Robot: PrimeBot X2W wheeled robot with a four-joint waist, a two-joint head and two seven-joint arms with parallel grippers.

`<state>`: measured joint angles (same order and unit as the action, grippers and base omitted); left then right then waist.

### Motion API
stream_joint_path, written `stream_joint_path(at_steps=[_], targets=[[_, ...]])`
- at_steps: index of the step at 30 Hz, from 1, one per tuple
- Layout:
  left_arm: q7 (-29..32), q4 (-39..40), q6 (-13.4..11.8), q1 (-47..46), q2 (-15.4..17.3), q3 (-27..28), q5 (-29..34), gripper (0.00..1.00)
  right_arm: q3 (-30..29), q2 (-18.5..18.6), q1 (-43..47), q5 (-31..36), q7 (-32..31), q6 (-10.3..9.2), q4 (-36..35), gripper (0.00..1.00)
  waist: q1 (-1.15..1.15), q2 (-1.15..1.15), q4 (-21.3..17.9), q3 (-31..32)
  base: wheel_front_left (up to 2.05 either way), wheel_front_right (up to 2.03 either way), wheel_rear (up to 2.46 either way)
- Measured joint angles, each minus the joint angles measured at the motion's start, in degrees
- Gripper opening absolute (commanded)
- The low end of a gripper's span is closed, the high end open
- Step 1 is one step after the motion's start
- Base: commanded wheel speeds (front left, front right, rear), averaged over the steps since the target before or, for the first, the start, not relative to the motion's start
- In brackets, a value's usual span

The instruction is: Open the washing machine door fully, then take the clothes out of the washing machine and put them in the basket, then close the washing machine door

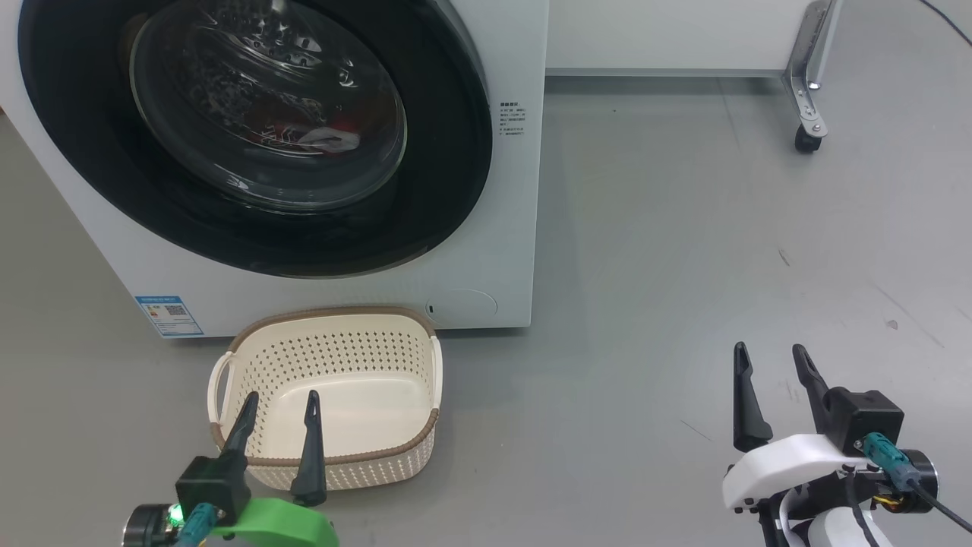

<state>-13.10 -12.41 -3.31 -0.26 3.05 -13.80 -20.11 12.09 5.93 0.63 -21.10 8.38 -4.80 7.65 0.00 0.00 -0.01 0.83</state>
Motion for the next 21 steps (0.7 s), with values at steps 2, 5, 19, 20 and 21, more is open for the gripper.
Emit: stream_joint_path(at_steps=[2, 5, 19, 20, 21], targets=[[-0.1, -0.4, -0.3, 0.0, 0.0, -0.6, 1.9, 1.00, 0.5, -0.1, 0.0, 1.3, -0.1, -0.42, 0.1, 1.00, 0.00, 0.00, 0.0, 0.1, 0.00, 0.00, 0.00], [-0.7, -1.4, -0.7, 0.0, -0.1, -1.2, 4.5, 1.00, 1.1, -0.1, 0.2, 3.6, -0.5, -0.78, 0.6, 1.00, 0.00, 0.00, -0.1, 0.1, 0.00, 0.00, 0.00], [-1.2, -3.4, -1.5, 0.0, -0.3, -1.9, 7.6, 1.00, 1.7, -0.3, 0.6, 6.7, -1.1, -1.38, 0.8, 1.00, 0.00, 0.00, -0.2, 0.3, 0.00, 0.00, 0.00], [-1.2, -3.5, -1.7, 0.0, -0.3, -1.9, 7.6, 1.00, 1.7, -0.4, 0.6, 6.7, -1.1, -1.38, 0.8, 1.00, 0.00, 0.00, -0.2, 0.3, 0.00, 0.00, 0.00], [-1.2, -3.6, -1.8, 0.0, -0.3, -1.9, 7.5, 1.00, 1.7, -0.4, 0.6, 6.7, -1.1, -1.38, 0.8, 1.00, 0.00, 0.00, -0.2, 0.3, 0.00, 0.00, 0.00]])
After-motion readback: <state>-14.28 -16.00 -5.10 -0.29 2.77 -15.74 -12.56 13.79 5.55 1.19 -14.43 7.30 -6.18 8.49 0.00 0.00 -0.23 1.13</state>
